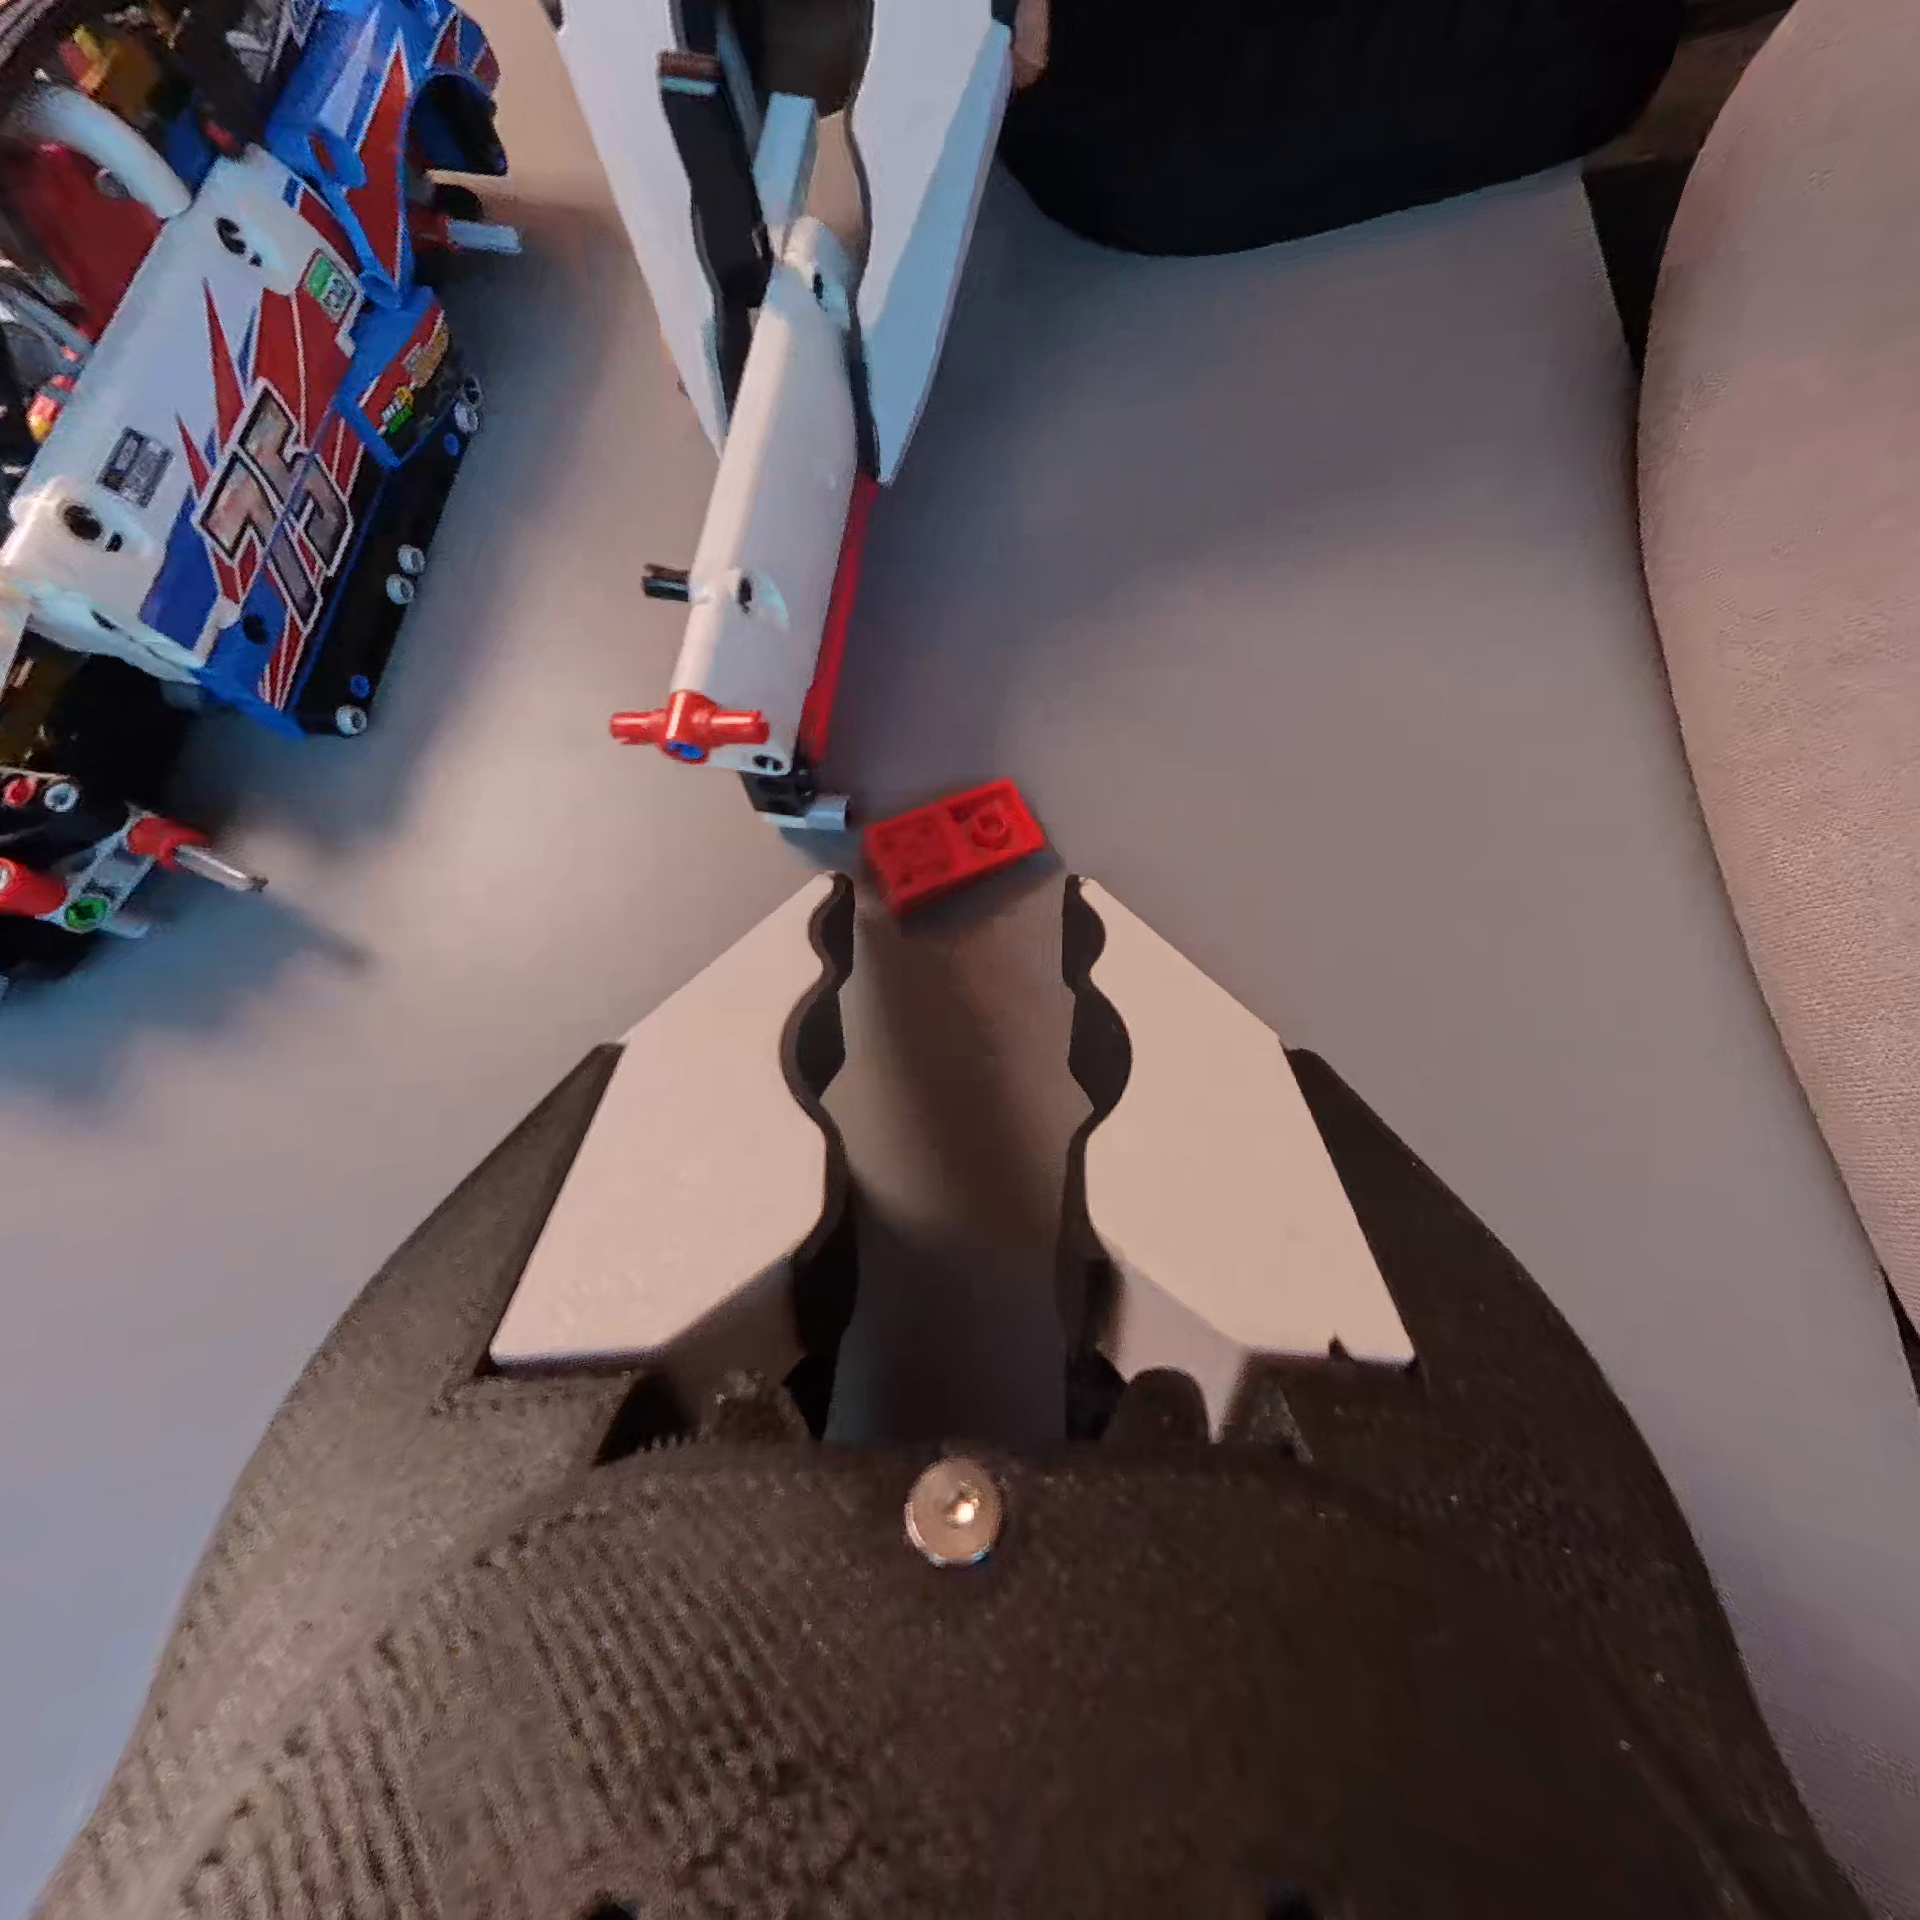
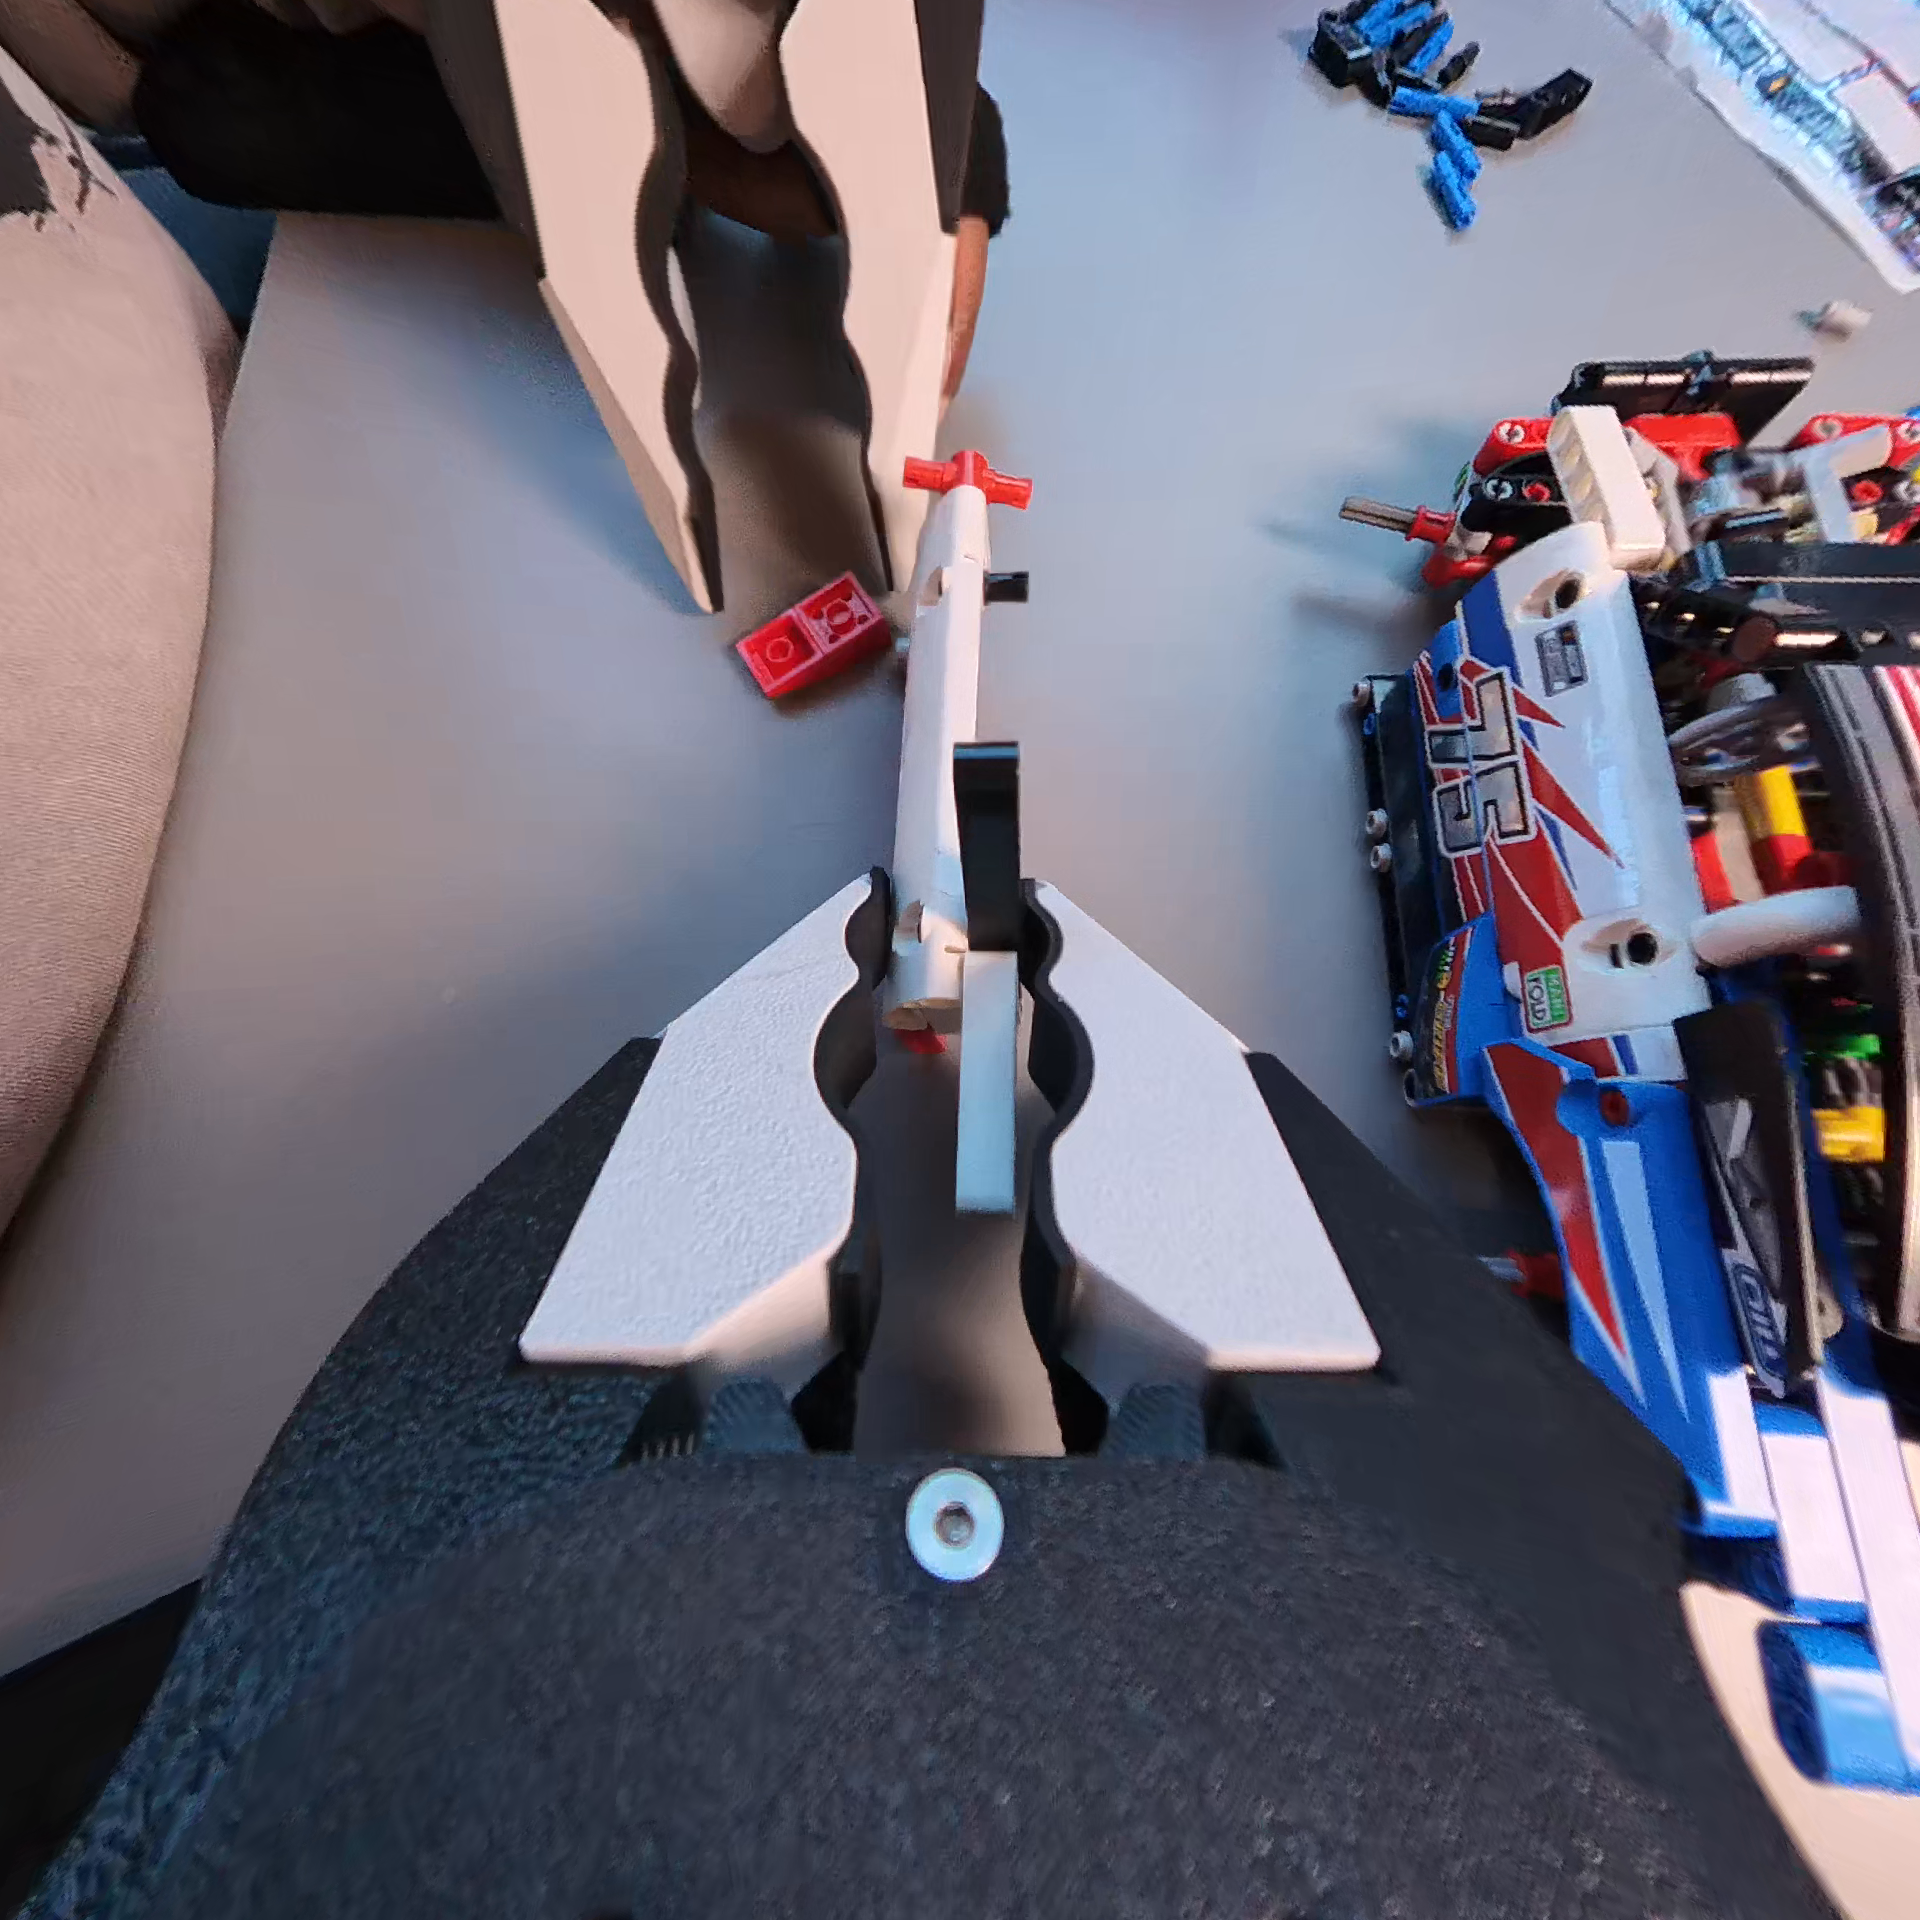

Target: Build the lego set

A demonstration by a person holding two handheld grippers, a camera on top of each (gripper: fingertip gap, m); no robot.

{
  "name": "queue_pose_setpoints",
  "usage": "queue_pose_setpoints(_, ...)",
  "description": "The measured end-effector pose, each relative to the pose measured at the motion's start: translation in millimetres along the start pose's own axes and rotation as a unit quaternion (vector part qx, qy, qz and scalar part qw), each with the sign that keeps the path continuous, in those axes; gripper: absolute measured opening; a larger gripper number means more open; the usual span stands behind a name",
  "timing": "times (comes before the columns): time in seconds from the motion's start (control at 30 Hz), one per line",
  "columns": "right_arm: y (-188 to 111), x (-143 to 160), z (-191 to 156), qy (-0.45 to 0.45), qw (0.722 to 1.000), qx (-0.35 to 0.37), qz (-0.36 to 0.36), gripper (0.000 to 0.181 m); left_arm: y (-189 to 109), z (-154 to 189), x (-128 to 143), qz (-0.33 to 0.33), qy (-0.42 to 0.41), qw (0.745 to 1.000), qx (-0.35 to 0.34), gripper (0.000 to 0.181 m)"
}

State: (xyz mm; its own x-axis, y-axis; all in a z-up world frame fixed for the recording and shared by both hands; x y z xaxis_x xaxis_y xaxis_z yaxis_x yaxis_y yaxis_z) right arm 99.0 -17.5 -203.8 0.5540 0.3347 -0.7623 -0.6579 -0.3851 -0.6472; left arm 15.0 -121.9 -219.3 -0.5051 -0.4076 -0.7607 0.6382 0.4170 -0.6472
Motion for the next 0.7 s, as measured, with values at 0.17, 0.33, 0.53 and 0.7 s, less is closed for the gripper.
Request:
queue_pose_setpoints(0.17, 1.7, -3.0, 8.2, 0.005, 1.000, 0.002, -0.001, 0.024, 5.3, -5.9, -3.5, -0.007, 0.004, 1.000, -0.004, 0.027)
queue_pose_setpoints(0.33, -1.0, -4.6, 4.3, -0.015, 1.000, 0.012, 0.006, 0.028, 6.5, -4.7, -3.4, -0.011, 0.020, 0.999, -0.030, 0.017)
queue_pose_setpoints(0.53, -6.2, -6.9, 9.0, -0.020, 0.999, 0.035, 0.012, 0.038, 4.7, -5.1, -3.8, -0.001, 0.004, 0.999, -0.041, 0.014)
queue_pose_setpoints(0.7, -4.0, -8.3, 13.8, -0.021, 0.998, 0.051, 0.007, 0.022, 3.3, -8.2, -3.4, 0.004, -0.009, 0.999, -0.047, 0.012)
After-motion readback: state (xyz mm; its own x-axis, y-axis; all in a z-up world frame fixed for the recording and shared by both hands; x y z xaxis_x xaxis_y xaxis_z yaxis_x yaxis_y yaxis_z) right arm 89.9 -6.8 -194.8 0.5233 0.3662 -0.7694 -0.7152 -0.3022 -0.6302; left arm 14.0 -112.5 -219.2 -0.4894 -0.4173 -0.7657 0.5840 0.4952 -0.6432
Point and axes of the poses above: each gripper's, where its closed fingertips meet, y out along the fingers, x out of its underside, z = x × y across the jaws, the point moved 4 cm from there along -y, back along the fingers, and after that the axes turned 4 degrees about x, right-handed, at the moved point
